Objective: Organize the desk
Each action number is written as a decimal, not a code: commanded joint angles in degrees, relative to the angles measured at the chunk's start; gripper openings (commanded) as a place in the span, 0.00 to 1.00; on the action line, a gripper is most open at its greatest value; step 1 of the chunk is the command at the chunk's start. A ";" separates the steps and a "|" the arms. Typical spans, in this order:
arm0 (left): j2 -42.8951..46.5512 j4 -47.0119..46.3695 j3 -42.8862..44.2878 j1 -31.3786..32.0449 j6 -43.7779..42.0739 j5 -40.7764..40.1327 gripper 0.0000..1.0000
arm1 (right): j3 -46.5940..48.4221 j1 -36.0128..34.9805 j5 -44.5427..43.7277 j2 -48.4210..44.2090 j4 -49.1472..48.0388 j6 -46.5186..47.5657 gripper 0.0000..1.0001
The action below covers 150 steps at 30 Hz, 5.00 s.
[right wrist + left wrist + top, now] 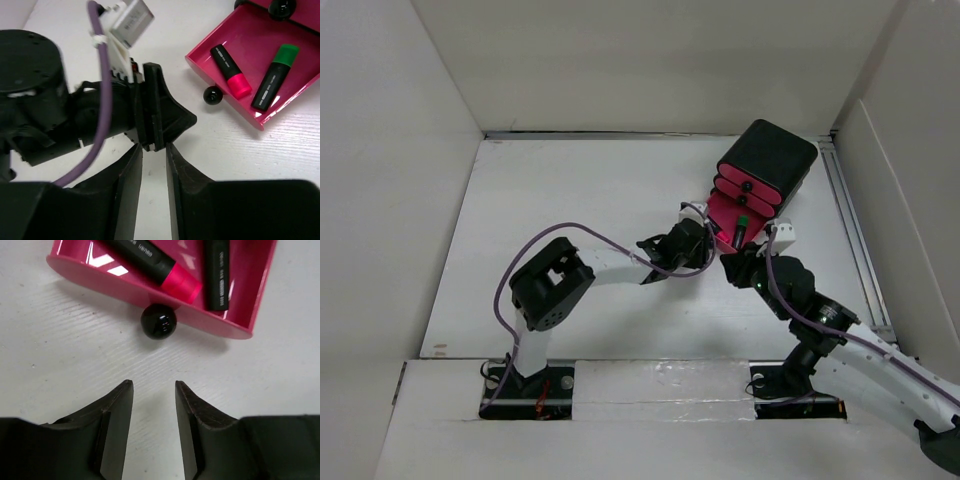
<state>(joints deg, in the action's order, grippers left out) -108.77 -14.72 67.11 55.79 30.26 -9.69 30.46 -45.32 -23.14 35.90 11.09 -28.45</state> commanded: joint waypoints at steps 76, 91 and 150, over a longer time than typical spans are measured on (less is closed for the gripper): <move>-23.67 4.35 39.31 -2.18 -7.76 2.93 0.08 | 8.83 0.41 2.48 -5.93 -1.07 2.17 0.01; -32.90 4.96 52.67 -3.23 -3.72 3.19 0.22 | 9.09 0.41 1.34 -5.93 -1.43 2.26 0.03; -11.94 -22.09 18.95 -3.76 -3.98 6.27 0.81 | 9.62 0.41 -0.51 -4.88 -2.30 3.22 0.33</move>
<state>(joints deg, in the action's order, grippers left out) -131.74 -28.53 89.93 52.14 28.18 -3.86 37.15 -45.32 -23.75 30.72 11.09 -26.30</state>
